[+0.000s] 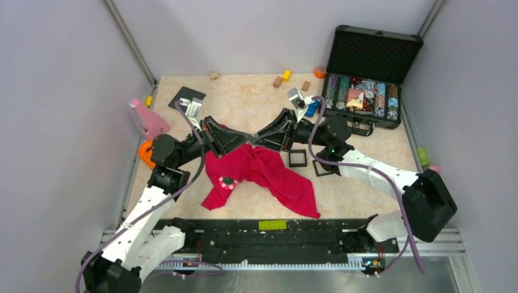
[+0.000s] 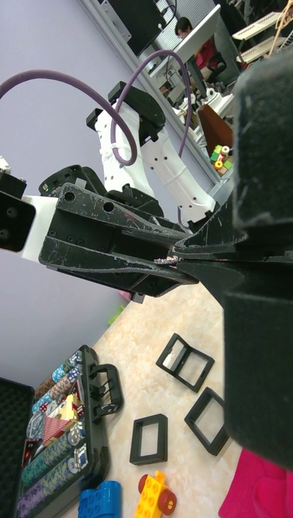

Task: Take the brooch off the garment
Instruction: Close the brooch.

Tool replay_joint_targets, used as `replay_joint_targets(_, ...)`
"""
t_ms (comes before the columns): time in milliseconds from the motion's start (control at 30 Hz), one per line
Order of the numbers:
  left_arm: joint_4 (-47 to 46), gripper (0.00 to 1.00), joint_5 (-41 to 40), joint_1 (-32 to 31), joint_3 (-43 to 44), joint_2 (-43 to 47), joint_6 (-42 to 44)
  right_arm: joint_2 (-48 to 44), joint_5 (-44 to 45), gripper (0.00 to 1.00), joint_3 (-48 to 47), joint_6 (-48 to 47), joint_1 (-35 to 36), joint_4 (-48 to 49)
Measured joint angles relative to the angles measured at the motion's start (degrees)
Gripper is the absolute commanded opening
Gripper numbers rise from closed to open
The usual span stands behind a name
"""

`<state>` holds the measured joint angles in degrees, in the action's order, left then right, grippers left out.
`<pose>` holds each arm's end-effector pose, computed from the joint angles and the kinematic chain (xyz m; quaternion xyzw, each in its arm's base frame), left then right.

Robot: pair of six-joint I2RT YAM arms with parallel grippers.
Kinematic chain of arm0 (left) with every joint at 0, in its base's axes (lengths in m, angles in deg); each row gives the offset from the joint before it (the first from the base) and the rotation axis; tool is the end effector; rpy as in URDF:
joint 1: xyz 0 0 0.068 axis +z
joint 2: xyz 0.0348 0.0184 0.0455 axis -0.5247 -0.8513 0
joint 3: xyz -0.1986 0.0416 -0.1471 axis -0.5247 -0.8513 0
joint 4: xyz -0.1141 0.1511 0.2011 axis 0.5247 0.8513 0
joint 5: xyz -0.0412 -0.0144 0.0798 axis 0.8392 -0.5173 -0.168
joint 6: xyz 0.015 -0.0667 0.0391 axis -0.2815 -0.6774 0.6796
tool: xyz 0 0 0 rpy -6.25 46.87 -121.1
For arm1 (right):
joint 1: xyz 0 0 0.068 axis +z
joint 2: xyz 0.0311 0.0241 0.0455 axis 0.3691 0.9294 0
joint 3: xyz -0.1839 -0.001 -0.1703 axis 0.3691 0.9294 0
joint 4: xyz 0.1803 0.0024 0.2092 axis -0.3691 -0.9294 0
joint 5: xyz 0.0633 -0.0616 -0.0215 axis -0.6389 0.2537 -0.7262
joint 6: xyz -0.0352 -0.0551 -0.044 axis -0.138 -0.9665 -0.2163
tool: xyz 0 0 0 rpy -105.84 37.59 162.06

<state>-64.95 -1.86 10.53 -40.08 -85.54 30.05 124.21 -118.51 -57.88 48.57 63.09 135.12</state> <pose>0.2066 -0.1305 0.3598 0.1540 0.5970 -0.6282 0.4746 0.2240 0.2634 0.3331 -0.3455 0.4839 0.6637 0.4539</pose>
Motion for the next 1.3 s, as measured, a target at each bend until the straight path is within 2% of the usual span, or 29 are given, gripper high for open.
replay_joint_targets(100,-1.0,0.00,0.8,0.1,-0.1,-0.3,-0.1,0.0,-0.1,0.10,0.0,0.4,0.1,0.0)
replay_joint_targets(333,-3.5,0.00,3.1,0.5,-0.3,-1.5,-0.4,-0.2,-0.3,0.11,-0.1,0.9,0.1,-0.9)
replay_joint_targets(400,-3.6,0.00,3.6,0.6,-0.3,-1.7,-0.5,-0.5,-0.3,0.15,-0.2,0.4,0.1,-1.9)
replay_joint_targets(500,-4.1,0.00,3.7,0.7,-0.3,-1.8,-0.5,-0.8,-0.7,0.33,-1.2,-0.7,0.2,-4.3)
replay_joint_targets(600,-4.2,0.00,4.0,0.2,-0.3,-1.8,-0.7,-0.8,-1.0,0.41,-1.6,-2.4,1.5,-6.1)
replay_joint_targets(900,-2.8,0.00,3.8,-0.4,-0.3,-0.7,-0.3,-2.8,-1.7,0.47,-0.2,-7.6,2.3,-11.6)
replay_joint_targets(1300,-3.1,0.00,5.3,-0.4,-0.2,-0.9,-0.6,-5.4,-2.5,0.38,1.3,-8.2,2.3,-11.6)
